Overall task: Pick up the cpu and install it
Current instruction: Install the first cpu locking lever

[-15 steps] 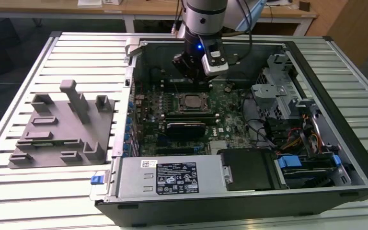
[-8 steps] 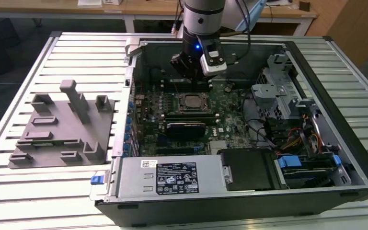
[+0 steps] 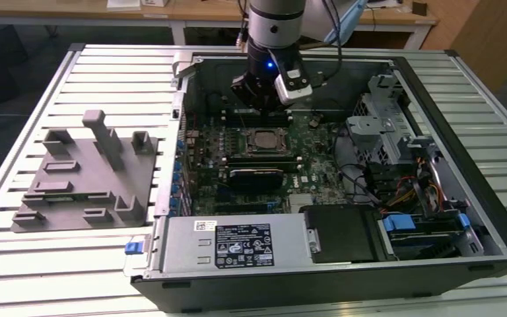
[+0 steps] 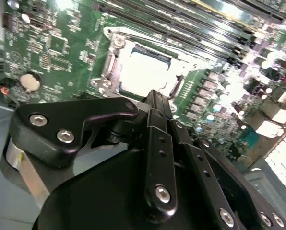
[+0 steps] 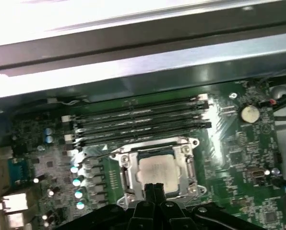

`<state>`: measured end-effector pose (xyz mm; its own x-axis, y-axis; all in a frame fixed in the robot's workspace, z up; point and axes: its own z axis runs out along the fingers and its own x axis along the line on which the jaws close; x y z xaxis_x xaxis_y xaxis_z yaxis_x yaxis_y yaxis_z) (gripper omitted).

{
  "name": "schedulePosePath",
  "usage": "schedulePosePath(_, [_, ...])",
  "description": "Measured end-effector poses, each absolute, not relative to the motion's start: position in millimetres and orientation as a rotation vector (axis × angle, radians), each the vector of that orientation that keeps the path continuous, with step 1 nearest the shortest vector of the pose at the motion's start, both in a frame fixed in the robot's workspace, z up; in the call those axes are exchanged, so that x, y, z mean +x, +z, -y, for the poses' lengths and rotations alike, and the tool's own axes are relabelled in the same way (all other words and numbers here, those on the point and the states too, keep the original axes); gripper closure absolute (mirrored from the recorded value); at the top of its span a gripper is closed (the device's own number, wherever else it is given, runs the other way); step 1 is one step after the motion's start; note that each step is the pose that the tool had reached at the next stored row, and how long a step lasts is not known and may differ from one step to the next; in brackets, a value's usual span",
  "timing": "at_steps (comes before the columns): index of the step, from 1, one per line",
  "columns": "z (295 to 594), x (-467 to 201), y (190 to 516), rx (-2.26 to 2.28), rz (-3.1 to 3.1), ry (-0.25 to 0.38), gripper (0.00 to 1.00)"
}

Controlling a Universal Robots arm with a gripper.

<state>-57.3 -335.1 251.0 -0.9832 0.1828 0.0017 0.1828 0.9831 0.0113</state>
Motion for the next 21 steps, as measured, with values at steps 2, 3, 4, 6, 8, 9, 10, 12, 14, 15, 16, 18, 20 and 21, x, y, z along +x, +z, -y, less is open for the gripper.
schedulePosePath(2, [335, -64, 251, -0.288, 3.129, -0.018, 0.89])
schedulePosePath(3, [335, -66, 251, -0.286, 3.129, -0.018, 0.89])
schedulePosePath(4, [335, -67, 251, -0.277, 3.130, -0.018, 0.89])
schedulePosePath(6, [335, -67, 251, -0.226, 3.133, -0.018, 0.89])
schedulePosePath(8, [335, -67, 250, -0.168, 3.137, -0.018, 0.89])
schedulePosePath(9, [335, -67, 250, -0.144, 3.138, -0.018, 0.89])
schedulePosePath(10, [335, -68, 250, -0.132, 3.139, -0.018, 0.89])
schedulePosePath(12, [335, -70, 250, -0.124, 3.139, -0.018, 0.89])
schedulePosePath(14, [335, -72, 250, -0.122, 3.139, -0.018, 0.89])
schedulePosePath(15, [335, -73, 250, -0.122, 3.139, -0.018, 0.89])
schedulePosePath(16, [335, -74, 250, -0.122, 3.139, -0.018, 0.89])
schedulePosePath(18, [335, -75, 250, -0.122, 3.139, -0.018, 0.89])
schedulePosePath(20, [335, -75, 250, -0.121, 3.139, -0.018, 0.89])
schedulePosePath(21, [335, -75, 250, -0.121, 3.139, -0.018, 0.89])
